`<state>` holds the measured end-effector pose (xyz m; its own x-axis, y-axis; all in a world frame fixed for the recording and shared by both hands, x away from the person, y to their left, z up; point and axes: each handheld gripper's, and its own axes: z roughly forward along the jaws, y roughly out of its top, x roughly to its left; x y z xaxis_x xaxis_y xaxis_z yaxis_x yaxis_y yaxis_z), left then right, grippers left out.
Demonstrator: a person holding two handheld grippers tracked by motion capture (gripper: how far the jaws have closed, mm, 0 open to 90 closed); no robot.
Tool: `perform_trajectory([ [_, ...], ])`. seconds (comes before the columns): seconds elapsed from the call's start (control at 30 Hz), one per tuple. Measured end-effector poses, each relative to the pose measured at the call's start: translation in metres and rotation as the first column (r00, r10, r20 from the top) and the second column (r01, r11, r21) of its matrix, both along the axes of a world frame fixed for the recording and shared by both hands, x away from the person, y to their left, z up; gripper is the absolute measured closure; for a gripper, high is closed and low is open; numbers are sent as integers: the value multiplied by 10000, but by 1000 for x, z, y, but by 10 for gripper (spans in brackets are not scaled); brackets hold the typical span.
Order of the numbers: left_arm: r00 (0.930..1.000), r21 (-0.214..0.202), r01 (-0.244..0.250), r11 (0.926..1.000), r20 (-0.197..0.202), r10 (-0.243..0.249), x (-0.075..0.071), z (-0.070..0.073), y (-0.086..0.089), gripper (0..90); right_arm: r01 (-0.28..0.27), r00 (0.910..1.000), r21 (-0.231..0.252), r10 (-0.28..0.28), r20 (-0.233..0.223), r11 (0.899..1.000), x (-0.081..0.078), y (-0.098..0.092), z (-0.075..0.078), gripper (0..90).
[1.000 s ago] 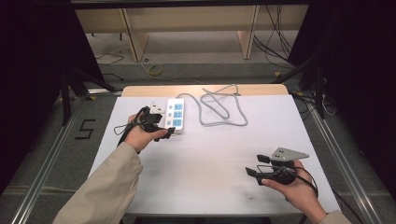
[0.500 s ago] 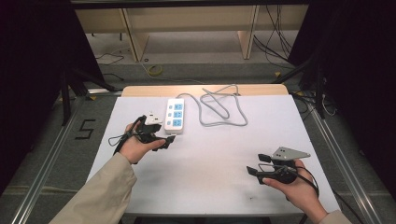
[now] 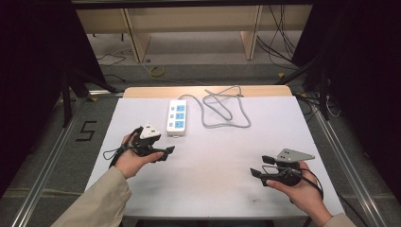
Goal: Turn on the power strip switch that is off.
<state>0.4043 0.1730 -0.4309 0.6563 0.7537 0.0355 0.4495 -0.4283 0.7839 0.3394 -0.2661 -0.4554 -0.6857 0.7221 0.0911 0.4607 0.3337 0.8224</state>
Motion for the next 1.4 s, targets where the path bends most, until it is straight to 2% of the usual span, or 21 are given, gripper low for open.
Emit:
perform_trajectory([
  [0.37,9997,-74,181,9998,175,-179,-16,-2,8,261,9,10000,19,-9,-4,10000,0,0,0,304],
  [0.6,9992,-281,277,9992,282,-269,-25,-2,10,252,17,10000,13,-17,-8,10000,0,0,0,302],
  [0.83,9986,-257,396,9989,364,-387,-33,-5,15,243,9,10000,28,-9,-28,10000,1,-1,0,301],
  [0.97,9989,-320,390,9987,265,-381,-41,-8,15,238,3,10000,23,-3,-30,10000,1,-1,0,300],
  [1.1,9986,-180,495,9986,193,-491,-50,-13,17,230,13,10000,13,-13,-34,10000,1,-1,0,299],
  [1.33,9998,-256,151,9996,-95,-154,-60,-25,28,226,-48,10000,16,48,-61,10000,1,0,-1,299],
  [1.4,9999,-168,166,9997,17,-166,-62,-25,28,224,-86,10000,-22,86,-31,10000,1,1,-1,299],
])
